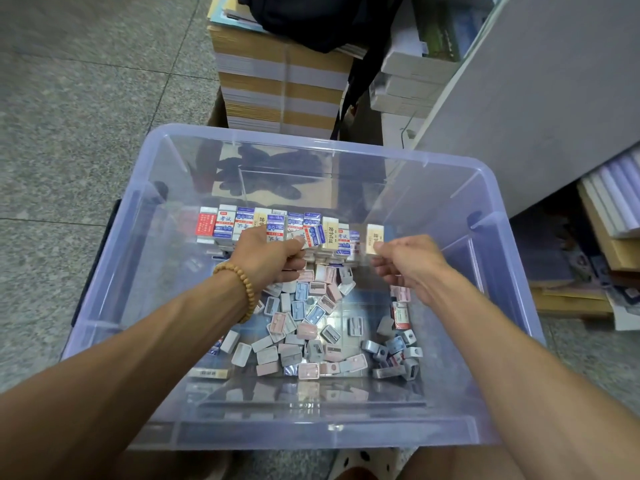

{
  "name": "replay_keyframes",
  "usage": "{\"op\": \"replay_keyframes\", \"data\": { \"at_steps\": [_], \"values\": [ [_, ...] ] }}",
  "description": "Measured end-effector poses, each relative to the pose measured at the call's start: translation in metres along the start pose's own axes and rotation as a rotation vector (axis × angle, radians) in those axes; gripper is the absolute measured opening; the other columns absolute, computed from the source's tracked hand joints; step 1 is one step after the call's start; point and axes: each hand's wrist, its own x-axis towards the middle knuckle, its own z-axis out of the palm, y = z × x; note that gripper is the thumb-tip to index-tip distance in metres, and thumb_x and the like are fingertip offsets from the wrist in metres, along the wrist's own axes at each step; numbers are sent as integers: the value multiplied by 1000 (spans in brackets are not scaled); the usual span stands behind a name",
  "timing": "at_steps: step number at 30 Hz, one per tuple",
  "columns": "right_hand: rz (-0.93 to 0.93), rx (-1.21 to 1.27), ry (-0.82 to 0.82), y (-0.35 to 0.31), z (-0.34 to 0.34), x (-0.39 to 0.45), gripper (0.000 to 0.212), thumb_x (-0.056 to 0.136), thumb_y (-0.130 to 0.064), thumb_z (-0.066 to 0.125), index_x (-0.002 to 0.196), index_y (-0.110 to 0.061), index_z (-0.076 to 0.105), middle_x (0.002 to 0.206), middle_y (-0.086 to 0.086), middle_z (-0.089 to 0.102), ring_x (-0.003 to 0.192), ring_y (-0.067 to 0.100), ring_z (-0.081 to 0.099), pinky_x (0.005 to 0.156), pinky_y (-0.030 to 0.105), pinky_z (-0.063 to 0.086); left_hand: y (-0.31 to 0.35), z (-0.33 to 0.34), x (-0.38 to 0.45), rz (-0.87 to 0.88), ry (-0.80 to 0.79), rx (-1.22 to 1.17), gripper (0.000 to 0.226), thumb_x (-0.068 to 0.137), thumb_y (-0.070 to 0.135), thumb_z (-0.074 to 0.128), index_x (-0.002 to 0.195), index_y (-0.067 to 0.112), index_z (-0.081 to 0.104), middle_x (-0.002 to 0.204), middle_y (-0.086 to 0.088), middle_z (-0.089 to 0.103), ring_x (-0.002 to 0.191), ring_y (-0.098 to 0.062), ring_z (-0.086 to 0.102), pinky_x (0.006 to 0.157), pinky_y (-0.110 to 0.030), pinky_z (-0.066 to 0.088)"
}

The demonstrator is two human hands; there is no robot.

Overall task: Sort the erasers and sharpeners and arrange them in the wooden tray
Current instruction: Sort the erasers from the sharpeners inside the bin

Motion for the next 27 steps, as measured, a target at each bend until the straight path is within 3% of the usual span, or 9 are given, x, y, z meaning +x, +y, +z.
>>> {"op": "replay_keyframes", "data": {
  "at_steps": [4,7,10,12,15,19,22,25,27],
  "values": [
    [-22,-79,49,3,23,25,14,92,-18,71,91,-4,75,80,11,75,69,22,70,68,37,62,-1,0,1,-9,-21,33,74,88,8,69,147,-3,27,92,-11,68,66,-14,67,48,-20,51],
    [-162,-334,88,-3,34,30,21,90,-24,74,77,-8,77,75,9,74,77,27,71,79,41,60,-2,-1,3,-2,-42,51,71,88,8,69,145,-5,30,88,-10,67,63,-12,67,48,-19,50],
    [-229,-502,70,-5,30,25,41,93,-27,69,55,-14,65,57,1,60,62,23,58,65,31,52,-2,-5,5,4,-62,97,51,88,8,68,132,-6,46,84,-10,68,63,-13,66,50,-20,50],
    [-257,-567,148,-2,24,22,46,92,-21,66,49,-11,54,50,2,49,61,26,48,61,29,40,-3,-4,4,-1,-78,119,40,88,8,69,121,-6,51,82,-11,68,62,-14,65,51,-21,51],
    [-344,-414,225,-10,14,7,39,90,-15,61,52,-12,54,51,1,49,58,20,46,63,32,44,-4,-1,2,-5,-120,155,33,87,7,69,115,-2,53,80,-11,68,58,-12,64,51,-20,51],
    [-408,-19,-263,-31,14,-30,8,91,-19,71,89,-27,73,91,4,72,74,11,64,65,26,56,-1,3,-1,27,-195,209,17,88,7,68,100,-1,60,73,-8,65,59,-13,62,51,-18,51],
    [-389,-127,-437,-30,18,-36,10,85,-11,77,93,-18,77,84,5,73,71,9,62,63,20,54,-3,4,-4,34,-251,247,13,87,6,69,95,-1,63,70,-9,64,57,-12,61,53,-19,52],
    [-298,-121,-241,-24,13,-24,7,84,-11,78,85,-18,77,78,-4,71,67,5,59,60,19,48,-5,3,-5,10,-240,264,10,88,7,67,97,1,64,69,-7,61,54,-10,57,53,-19,51],
    [-188,2,0,-17,8,-8,4,84,-13,78,84,-15,75,83,-2,73,67,7,60,55,19,47,-6,1,-2,-17,-229,234,34,88,13,69,116,-4,58,68,-4,58,54,-9,55,50,-19,48]
  ]
}}
